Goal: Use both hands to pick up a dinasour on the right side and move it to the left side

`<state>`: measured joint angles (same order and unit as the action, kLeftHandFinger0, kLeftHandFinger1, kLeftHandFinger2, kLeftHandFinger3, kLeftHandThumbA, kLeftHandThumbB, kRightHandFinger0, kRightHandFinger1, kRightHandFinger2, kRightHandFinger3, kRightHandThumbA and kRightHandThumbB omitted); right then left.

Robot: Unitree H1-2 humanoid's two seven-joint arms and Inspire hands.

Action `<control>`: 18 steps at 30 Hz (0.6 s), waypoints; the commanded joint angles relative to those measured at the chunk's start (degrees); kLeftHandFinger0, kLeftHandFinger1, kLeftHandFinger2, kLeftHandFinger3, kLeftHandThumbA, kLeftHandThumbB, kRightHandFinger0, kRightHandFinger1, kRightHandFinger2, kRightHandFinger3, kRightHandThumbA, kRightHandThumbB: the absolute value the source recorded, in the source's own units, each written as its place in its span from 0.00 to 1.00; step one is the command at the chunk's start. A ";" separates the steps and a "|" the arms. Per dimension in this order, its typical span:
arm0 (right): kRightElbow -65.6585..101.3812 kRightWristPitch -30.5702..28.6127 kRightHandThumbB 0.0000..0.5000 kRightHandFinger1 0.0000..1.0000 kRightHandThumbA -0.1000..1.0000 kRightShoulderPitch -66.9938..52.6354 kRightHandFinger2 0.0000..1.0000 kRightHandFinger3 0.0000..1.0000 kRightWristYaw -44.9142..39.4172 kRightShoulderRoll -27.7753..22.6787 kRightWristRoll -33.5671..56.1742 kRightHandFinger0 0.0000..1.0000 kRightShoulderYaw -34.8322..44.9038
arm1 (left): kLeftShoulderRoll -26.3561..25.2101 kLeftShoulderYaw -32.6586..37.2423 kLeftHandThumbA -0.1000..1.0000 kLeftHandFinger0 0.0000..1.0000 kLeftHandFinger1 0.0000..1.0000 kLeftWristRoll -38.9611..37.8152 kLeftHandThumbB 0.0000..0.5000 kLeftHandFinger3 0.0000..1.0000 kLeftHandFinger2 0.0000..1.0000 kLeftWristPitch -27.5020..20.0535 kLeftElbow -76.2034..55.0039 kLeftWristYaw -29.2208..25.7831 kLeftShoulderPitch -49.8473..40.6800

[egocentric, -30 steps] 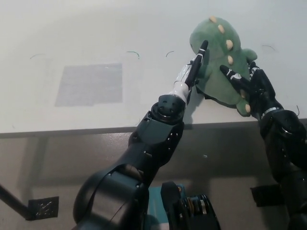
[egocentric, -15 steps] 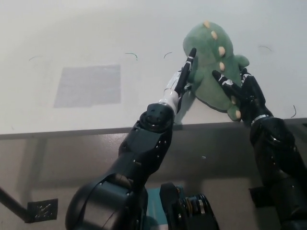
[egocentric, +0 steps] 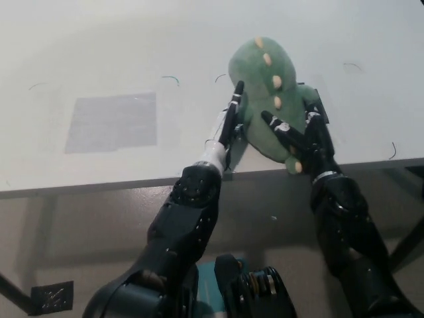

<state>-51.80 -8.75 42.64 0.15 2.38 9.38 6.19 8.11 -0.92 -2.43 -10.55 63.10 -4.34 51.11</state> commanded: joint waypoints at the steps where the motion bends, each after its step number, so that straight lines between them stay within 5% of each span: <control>1: -4.31 2.51 0.34 1.00 1.00 -0.15 1.00 1.00 -0.37 7.44 -3.03 1.00 -4.37 | -0.16 -0.18 1.00 1.00 1.00 -0.22 0.43 1.00 1.00 4.33 -0.32 0.71 -5.80; 4: -2.31 5.80 0.40 1.00 1.00 0.04 1.00 1.00 1.49 8.41 -4.18 1.00 -5.84 | -1.04 -0.95 1.00 1.00 1.00 -0.80 0.42 1.00 1.00 5.04 -2.55 0.38 -6.84; 8: -2.96 3.65 0.32 1.00 1.00 0.02 1.00 1.00 2.00 9.03 -4.96 1.00 -7.04 | -1.81 -1.33 1.00 1.00 1.00 -0.84 0.34 1.00 1.00 5.48 -4.73 0.54 -8.06; 18: -6.17 -0.54 0.37 1.00 1.00 3.77 1.00 1.00 1.40 9.27 -6.24 1.00 -9.34 | -4.40 -2.09 1.00 1.00 1.00 -2.55 0.37 1.00 1.00 4.25 -10.40 3.39 -9.07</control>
<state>-55.20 -10.89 44.78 5.67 6.13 4.97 0.08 3.90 -2.98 -3.96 -10.56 52.88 -3.47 44.10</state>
